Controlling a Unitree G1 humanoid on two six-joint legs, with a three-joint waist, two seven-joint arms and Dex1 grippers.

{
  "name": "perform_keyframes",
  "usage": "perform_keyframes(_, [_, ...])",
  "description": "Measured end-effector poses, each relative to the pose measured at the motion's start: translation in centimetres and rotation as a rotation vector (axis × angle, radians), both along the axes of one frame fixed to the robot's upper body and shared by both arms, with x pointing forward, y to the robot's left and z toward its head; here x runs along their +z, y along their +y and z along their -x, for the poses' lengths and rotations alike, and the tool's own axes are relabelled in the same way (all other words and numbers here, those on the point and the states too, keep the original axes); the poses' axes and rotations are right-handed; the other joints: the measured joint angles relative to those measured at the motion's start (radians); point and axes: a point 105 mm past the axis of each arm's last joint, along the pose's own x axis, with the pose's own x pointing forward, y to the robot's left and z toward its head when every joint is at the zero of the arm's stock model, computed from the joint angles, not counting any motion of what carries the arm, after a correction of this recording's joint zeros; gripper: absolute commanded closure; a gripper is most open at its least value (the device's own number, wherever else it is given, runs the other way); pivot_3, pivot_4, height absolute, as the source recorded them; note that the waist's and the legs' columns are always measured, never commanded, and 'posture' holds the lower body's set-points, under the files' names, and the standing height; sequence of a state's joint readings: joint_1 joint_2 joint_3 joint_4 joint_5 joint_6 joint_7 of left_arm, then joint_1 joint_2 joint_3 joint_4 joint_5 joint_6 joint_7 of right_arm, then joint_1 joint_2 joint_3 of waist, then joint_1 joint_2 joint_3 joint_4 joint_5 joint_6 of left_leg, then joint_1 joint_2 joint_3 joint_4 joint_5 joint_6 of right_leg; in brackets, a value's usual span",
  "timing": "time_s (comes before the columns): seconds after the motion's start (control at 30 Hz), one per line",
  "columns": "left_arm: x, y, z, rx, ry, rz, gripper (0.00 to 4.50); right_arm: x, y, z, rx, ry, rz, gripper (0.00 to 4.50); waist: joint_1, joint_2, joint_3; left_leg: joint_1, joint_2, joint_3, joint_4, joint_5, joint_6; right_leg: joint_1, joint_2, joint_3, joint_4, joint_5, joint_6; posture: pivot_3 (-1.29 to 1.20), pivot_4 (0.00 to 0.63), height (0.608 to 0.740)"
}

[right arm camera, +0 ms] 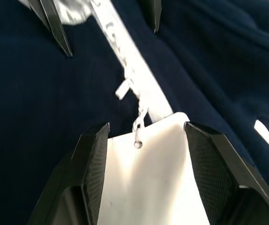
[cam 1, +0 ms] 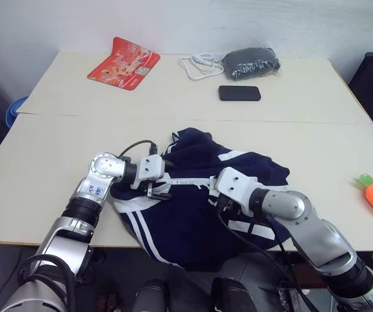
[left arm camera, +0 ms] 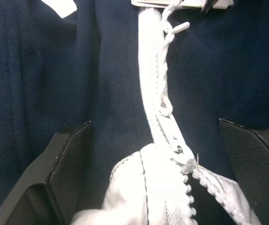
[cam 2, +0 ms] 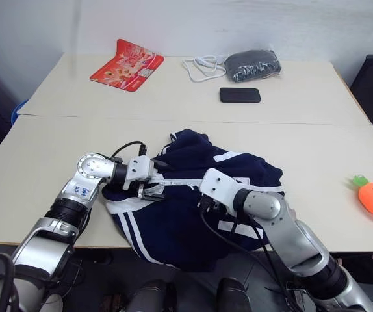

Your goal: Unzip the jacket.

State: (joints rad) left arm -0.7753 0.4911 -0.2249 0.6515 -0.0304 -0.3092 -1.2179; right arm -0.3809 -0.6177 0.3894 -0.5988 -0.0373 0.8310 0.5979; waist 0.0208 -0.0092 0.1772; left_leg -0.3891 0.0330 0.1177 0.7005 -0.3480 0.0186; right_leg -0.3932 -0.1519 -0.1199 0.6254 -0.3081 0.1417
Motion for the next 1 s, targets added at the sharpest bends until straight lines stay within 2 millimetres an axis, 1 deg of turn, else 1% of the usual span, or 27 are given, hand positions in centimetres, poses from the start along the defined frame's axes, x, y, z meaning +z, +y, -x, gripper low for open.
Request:
perform_keyframes(0.27, [-0.1,-0.1,0.2,-0.019,0.002,-0.009,0.0,-0.2,0.5,1.4,-0.017,0.033,-0.001,1.85,0.0,0.0,0.0,0.0,0.0,0.0,0.0,0.0,0.0,0.0,0.0,0.0,0.0,0.0,0.0,0.0,0.15,0.74])
perform_keyframes(0.33, [-0.1,-0.2,0.3,-0.027,0.001,-0.013,0.0,-0.7,0.6,1.9,-0.015,0.053,0.0,1.85,0.0,0.0,0.0,0.0,0.0,0.0,-0.001,0.0,0.0,0.0,0.0,0.0,0.0,0.0,0.0,0.0,0.15,0.74])
perform_keyframes(0.43, [-0.2,-0.3,0.4,-0.032,0.0,-0.015,0.0,-1.0,0.3,1.9,-0.022,0.052,0.026,1.85,0.0,0.0,0.0,0.0,0.0,0.0,0.0,0.0,0.0,0.0,0.0,0.0,0.0,0.0,0.0,0.0,0.15,0.74])
perform_keyframes(0.6, [-0.2,-0.3,0.4,-0.034,-0.002,-0.014,0.0,-1.6,-1.0,1.8,-0.007,-0.047,0.162,1.85,0.0,0.0,0.0,0.0,0.0,0.0,-0.001,0.0,0.0,0.0,0.0,0.0,-0.001,0.0,0.0,0.0,0.15,0.74])
perform_keyframes(0.7, [-0.2,-0.3,0.4,-0.035,-0.003,-0.015,0.0,-1.2,-1.6,1.3,-0.002,-0.13,0.217,1.85,0.0,0.0,0.0,0.0,0.0,0.0,-0.001,0.0,0.0,0.0,0.0,0.0,-0.001,0.0,0.0,0.0,0.15,0.74])
perform_keyframes(0.87, [-0.2,-0.3,0.4,-0.036,-0.005,-0.015,0.0,-0.3,-2.8,0.7,-0.042,-0.206,0.25,1.85,0.0,0.0,0.0,0.0,0.0,0.0,-0.001,0.0,0.0,0.0,0.0,0.0,-0.001,0.0,0.0,0.0,0.15,0.74])
perform_keyframes(1.0, [-0.1,-0.3,0.3,-0.036,-0.004,-0.014,0.0,0.4,-3.1,0.4,-0.046,-0.265,0.267,1.85,0.001,0.0,0.0,0.0,0.0,0.0,-0.001,0.0,0.0,0.0,0.0,0.0,-0.001,0.0,0.0,0.0,0.15,0.74])
